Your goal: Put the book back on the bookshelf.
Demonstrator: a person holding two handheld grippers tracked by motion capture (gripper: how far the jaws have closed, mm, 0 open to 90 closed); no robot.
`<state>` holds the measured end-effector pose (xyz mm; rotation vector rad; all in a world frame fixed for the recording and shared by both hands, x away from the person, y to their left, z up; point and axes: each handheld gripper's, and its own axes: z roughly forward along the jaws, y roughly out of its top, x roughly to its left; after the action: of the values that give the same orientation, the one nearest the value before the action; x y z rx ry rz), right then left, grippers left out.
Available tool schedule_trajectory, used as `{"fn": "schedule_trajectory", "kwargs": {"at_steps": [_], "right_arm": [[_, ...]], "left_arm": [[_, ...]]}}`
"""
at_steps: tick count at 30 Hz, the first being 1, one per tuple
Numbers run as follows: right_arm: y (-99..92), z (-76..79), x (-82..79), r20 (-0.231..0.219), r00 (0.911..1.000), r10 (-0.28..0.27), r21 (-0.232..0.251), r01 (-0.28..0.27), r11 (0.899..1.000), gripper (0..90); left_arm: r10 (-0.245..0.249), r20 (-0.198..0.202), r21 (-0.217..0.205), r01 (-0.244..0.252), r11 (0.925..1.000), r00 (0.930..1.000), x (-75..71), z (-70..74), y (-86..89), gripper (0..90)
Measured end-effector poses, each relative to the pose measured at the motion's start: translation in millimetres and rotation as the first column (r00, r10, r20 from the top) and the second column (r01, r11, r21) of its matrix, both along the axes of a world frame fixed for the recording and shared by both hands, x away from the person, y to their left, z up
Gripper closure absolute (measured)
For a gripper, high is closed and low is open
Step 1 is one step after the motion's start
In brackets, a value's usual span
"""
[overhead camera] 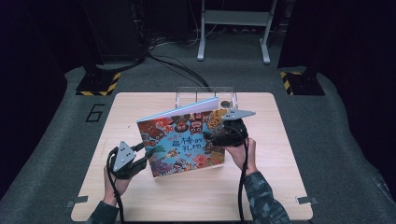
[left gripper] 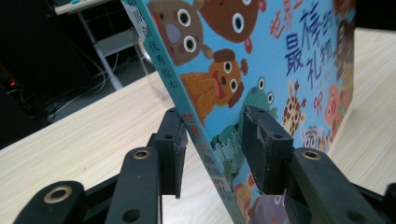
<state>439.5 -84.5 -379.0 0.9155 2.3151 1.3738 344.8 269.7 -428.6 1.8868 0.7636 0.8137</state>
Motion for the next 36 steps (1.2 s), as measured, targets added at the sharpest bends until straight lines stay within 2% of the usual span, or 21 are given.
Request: {"fn": "schedule_trajectory", "kwargs": {"at_steps": [1, 4, 5, 6, 8, 11, 12, 13, 14, 16, 17, 18, 20, 25, 27, 28, 31, 32, 34, 35, 36], "right_arm": [[1.0, -1.0, -1.0, -0.002, 1.0000, 0.001, -0.009, -0.001, 1.000, 32.9], [-0.1, -4.1, -2.1, 0.002, 0.9999, 0.015, -0.017, -0.015, 1.000, 33.1], [-1.5, -5.0, -2.6, -0.006, 0.9998, 0.020, -0.012, -0.020, 1.000, 33.2], [-2.6, -5.9, -4.0, -0.007, 0.9997, 0.021, -0.007, -0.021, 1.000, 33.3], [-5.3, -7.3, -5.6, -0.014, 0.9993, 0.034, 0.000, -0.034, 0.999, 33.5], [-7.1, -8.6, -7.9, -0.007, 0.9990, 0.043, -0.004, -0.043, 0.999, 33.7], [-7.1, -8.8, -9.0, -0.011, 0.9993, 0.036, -0.004, -0.036, 0.999, 33.7], [-7.1, -9.0, -9.5, -0.012, 0.9993, 0.035, -0.003, -0.035, 0.999, 33.7], [-7.1, -9.0, -9.7, -0.013, 0.9993, 0.034, -0.003, -0.034, 0.999, 33.7], [-6.7, -9.0, -9.6, -0.014, 0.9994, 0.032, -0.003, -0.032, 0.999, 33.3], [-6.8, -8.9, -9.7, -0.013, 0.9993, 0.035, -0.005, -0.035, 0.999, 33.4], [-7.1, -9.2, -10.1, -0.011, 0.9993, 0.035, -0.003, -0.035, 0.999, 33.2], [-8.9, -10.5, -12.4, 0.006, 0.9993, 0.038, 0.000, -0.038, 0.999, 29.4], [-24.3, -9.4, -17.1, 0.021, 0.9998, 0.005, 0.053, -0.006, 0.999, 23.7], [-31.6, -6.4, -16.9, 0.029, 0.9994, -0.019, 0.078, 0.017, 0.997, 19.6], [-34.0, -4.8, -15.6, 0.033, 0.9990, -0.030, 0.083, 0.027, 0.996, 17.8], [-34.4, 0.9, -6.1, 0.004, 0.9997, -0.023, 0.086, 0.023, 0.996, 14.1], [-32.9, 2.7, -1.5, -0.012, 0.9998, -0.013, 0.084, 0.014, 0.996, 14.2], [-30.3, 5.9, 7.2, -0.017, 0.9998, 0.004, 0.087, -0.003, 0.996, 13.6], [-28.5, 7.6, 11.6, -0.027, 0.9995, 0.019, 0.087, -0.016, 0.996, 13.3], [-26.2, 9.1, 14.5, -0.031, 0.9992, 0.023, 0.089, -0.020, 0.996, 14.2]], "left_arm": [[-0.003, -0.014, -0.002, 0.003, 1.0000, 0.9999, 0.3, -2.1, 0.8, 62.8], [-0.029, -0.019, -0.057, 0.028, 0.9980, 0.9994, -0.9, -3.4, 3.9, 65.4], [-0.047, -0.004, -0.056, 0.046, 0.9973, 0.9989, -0.2, -2.2, 4.9, 65.2], [-0.066, -0.012, -0.087, 0.065, 0.9941, 0.9977, 0.7, -0.9, 4.7, 64.8], [-0.104, -0.013, -0.117, 0.102, 0.9878, 0.9945, 3.6, 3.3, 4.6, 63.6], [-0.127, -0.035, -0.133, 0.121, 0.9836, 0.9913, 6.9, 7.8, 2.9, 60.0], [-0.131, -0.030, -0.131, 0.126, 0.9834, 0.9910, 8.2, 8.6, 3.0, 59.4], [-0.130, -0.025, -0.147, 0.125, 0.9813, 0.9913, 9.2, 8.7, 2.7, 58.0], [-0.137, -0.041, -0.146, 0.129, 0.9808, 0.9898, 9.4, 9.8, 3.6, 58.1], [-0.135, -0.028, -0.138, 0.130, 0.9819, 0.9905, 10.4, 10.0, 4.6, 60.4], [-0.137, -0.021, -0.145, 0.133, 0.9804, 0.9903, 10.5, 9.4, 4.7, 60.9], [-0.150, -0.032, -0.143, 0.144, 0.9792, 0.9881, 10.1, 9.8, 6.3, 61.5], [-0.174, -0.020, -0.146, 0.170, 0.9746, 0.9845, 10.2, 8.7, 8.6, 63.0], [-0.210, -0.011, -0.158, 0.205, 0.9659, 0.9777, 11.9, 8.2, 11.8, 66.5], [-0.241, -0.022, -0.158, 0.235, 0.9592, 0.9703, 11.6, 8.3, 14.4, 68.2], [-0.249, -0.019, -0.164, 0.243, 0.9562, 0.9683, 11.3, 7.8, 14.8, 69.4], [-0.271, -0.012, -0.176, 0.264, 0.9482, 0.9626, 10.9, 6.6, 15.7, 72.0], [-0.279, -0.020, -0.171, 0.271, 0.9472, 0.9602, 10.9, 7.1, 16.8, 72.5], [-0.287, -0.006, -0.181, 0.281, 0.9425, 0.9581, 12.0, 6.3, 16.9, 73.2], [-0.300, -0.019, -0.173, 0.293, 0.9405, 0.9537, 11.6, 7.0, 17.7, 73.5], [-0.304, -0.015, -0.178, 0.297, 0.9381, 0.9525, 11.8, 6.7, 17.5, 73.8]]}}
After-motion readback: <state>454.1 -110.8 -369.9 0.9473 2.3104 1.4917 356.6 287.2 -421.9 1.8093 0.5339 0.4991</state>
